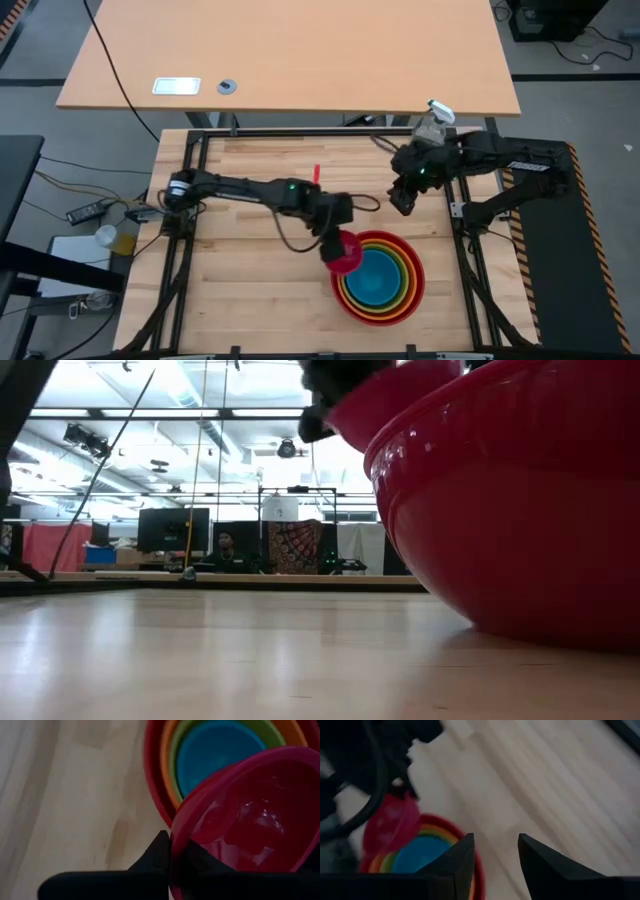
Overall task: Nest bowls inside each other
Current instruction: Stack the red bowl on top of the blue bowl
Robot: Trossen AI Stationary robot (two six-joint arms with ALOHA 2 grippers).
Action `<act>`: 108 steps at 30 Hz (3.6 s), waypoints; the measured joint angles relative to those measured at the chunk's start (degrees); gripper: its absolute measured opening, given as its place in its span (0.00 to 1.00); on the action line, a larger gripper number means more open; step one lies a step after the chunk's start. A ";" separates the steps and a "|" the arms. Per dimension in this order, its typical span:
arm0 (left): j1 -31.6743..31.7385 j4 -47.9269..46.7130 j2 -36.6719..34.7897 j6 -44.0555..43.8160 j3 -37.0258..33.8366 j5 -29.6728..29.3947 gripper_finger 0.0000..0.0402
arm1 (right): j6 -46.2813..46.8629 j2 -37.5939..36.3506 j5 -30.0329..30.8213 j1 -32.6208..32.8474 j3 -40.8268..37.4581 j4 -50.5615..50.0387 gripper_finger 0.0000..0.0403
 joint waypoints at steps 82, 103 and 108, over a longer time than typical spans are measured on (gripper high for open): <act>-1.98 -2.70 -5.59 3.96 2.40 -25.78 0.59 | 13.37 6.03 7.87 20.39 -16.94 13.54 0.08; -7.10 -14.78 -7.53 10.95 2.42 -35.32 0.59 | 7.05 8.11 0.61 25.88 -21.49 32.87 0.08; -8.11 -18.30 -9.68 7.96 2.40 -35.49 0.59 | 6.96 11.77 0.01 26.23 -23.99 35.33 0.08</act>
